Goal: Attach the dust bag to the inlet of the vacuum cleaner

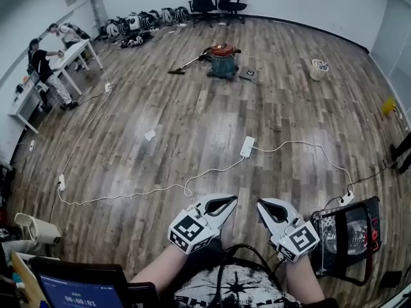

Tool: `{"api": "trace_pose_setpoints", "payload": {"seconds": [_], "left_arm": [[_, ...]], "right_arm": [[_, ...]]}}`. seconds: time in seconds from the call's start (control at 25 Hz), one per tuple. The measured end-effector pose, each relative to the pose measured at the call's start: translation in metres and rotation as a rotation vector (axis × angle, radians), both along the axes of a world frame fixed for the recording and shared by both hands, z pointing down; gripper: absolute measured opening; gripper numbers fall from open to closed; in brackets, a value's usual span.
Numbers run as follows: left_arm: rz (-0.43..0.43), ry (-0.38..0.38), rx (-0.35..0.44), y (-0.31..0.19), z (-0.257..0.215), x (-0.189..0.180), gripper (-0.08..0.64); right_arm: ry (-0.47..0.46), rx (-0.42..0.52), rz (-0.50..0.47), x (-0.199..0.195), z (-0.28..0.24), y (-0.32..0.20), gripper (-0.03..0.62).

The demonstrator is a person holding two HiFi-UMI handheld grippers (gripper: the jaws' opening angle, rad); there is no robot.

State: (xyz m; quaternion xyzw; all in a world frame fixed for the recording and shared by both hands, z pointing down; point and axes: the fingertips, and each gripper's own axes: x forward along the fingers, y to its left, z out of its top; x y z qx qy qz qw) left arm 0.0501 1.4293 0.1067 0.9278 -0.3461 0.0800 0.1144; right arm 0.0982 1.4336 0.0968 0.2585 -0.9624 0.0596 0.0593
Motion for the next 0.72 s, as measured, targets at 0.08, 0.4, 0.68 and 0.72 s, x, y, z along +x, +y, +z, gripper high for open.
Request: {"api": "trace_pose_setpoints", "payload": {"seconds": [0.08,0.4,0.68,0.72], "left_arm": [[0.02,0.009,-0.016,-0.029,0.004,-0.006,0.0],[0.095,0.024,-0.004,-0.108,-0.013,-0.016,0.001],[0.155,0.019,0.002,-0.172,-0.005,-0.036,0.001],[0.165,0.017,0.008,-0.181,-0.005,-0.036,0.0]], "right_arm": [[0.003,-0.005,0.018,-0.007,0.001,-0.028,0.003],[0.005,-0.024,0.085,-0.018,-0.003,-0.11,0.003],[0.012,-0.006,0.128,-0.044,-0.001,-0.176,0.003],[0.013,-0.003,0.136,-0.045,-0.002,-0.186,0.003]]}}
